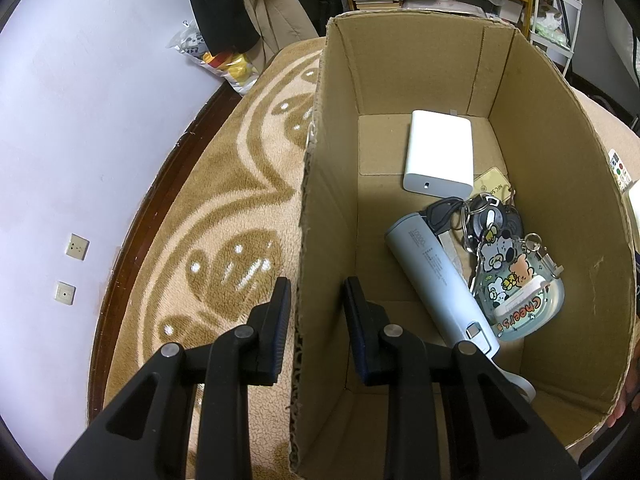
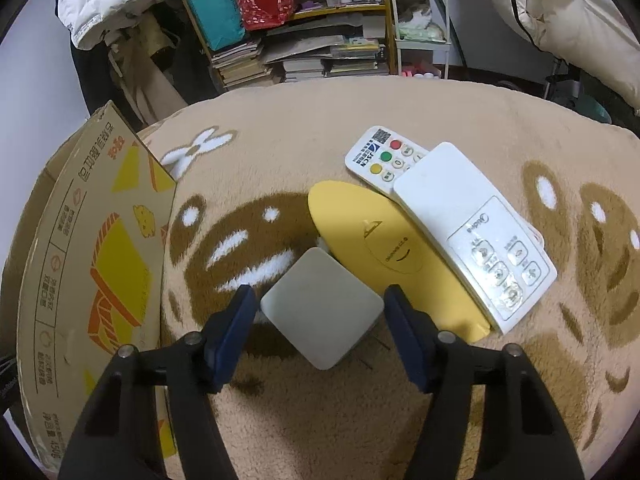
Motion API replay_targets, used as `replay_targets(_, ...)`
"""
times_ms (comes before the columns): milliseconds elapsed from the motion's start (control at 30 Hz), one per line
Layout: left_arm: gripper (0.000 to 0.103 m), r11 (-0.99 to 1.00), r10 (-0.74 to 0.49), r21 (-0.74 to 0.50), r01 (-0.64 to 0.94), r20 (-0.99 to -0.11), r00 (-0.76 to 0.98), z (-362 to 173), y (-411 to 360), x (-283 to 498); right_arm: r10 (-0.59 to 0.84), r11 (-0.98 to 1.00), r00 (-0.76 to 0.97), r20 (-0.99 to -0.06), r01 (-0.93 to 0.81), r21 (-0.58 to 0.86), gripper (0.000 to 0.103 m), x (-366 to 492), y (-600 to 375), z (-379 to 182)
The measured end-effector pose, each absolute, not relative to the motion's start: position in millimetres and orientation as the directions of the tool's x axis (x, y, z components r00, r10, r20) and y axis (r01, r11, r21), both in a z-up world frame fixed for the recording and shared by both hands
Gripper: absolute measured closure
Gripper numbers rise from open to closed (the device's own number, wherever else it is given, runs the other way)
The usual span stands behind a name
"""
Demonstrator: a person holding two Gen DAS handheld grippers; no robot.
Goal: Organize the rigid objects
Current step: 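Return the right tool to the pile and grasp the white square plug adapter, then carry the white plug adapter into the box and open the right tool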
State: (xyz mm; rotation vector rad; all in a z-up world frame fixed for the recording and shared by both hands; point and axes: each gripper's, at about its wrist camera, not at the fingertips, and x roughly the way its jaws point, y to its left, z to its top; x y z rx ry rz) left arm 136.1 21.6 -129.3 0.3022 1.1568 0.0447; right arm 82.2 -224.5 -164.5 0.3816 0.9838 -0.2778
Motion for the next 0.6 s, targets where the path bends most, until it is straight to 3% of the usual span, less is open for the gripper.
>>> replay_targets(600,0.077,0.958,0.192,0.261,0.121,-0.893,0.407,-127.1,21.1,135.9,-0.061,0.888,0.559,-0.827,0.409,0.211,0.037,76.7,-220.6,-149.0)
